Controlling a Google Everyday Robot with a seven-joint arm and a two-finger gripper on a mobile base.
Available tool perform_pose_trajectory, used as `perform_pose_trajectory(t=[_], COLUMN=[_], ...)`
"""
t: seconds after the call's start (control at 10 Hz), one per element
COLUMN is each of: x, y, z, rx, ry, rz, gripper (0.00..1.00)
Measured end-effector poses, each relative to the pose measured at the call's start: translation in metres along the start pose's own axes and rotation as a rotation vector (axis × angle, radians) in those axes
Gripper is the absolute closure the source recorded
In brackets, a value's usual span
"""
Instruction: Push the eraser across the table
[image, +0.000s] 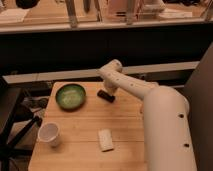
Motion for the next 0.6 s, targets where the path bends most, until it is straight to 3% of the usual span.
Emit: perform_pose_trajectory(t=[0.6], x=[-0.021], y=[-0.012], z=[-0.005], rx=[0.003], ry=[0.004], rz=[-0.093], gripper=[1.0])
